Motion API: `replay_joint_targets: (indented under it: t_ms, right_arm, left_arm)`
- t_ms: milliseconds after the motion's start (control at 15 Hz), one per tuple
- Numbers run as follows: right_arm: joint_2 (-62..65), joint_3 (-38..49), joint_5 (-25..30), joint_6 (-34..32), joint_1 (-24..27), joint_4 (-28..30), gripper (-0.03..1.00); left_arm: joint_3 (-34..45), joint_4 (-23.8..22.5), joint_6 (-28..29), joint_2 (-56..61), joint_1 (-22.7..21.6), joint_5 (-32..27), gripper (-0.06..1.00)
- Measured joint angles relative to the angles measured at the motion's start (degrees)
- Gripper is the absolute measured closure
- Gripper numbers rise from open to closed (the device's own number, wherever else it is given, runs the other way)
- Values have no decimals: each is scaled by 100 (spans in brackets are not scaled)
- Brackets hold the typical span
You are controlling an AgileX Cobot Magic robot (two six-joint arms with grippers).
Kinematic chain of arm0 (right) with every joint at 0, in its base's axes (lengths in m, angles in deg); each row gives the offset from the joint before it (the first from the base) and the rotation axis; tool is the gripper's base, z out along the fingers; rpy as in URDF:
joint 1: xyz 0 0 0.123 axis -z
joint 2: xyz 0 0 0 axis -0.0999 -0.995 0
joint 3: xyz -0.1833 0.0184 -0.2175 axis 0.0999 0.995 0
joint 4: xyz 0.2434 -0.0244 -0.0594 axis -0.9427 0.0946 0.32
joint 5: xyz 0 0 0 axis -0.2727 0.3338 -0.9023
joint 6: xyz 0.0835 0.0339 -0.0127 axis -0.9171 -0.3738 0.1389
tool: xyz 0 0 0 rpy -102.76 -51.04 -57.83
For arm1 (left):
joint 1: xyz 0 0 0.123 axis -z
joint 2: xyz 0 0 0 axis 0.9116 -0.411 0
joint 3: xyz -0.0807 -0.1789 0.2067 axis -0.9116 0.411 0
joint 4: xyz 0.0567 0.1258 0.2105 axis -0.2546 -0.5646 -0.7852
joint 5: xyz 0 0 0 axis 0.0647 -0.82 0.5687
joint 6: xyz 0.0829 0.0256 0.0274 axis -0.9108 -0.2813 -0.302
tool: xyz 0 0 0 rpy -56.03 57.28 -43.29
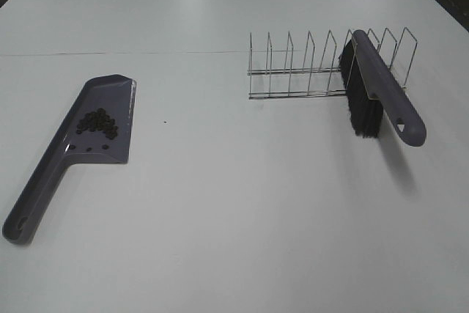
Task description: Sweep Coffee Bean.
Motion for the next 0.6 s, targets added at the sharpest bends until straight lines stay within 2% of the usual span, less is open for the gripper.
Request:
replay_joint_targets:
  t_ms: [600]
  right_arm:
    - [0,0,0,0,0,0,1]
  left_arm:
    - [0,0,0,0,0,0,3]
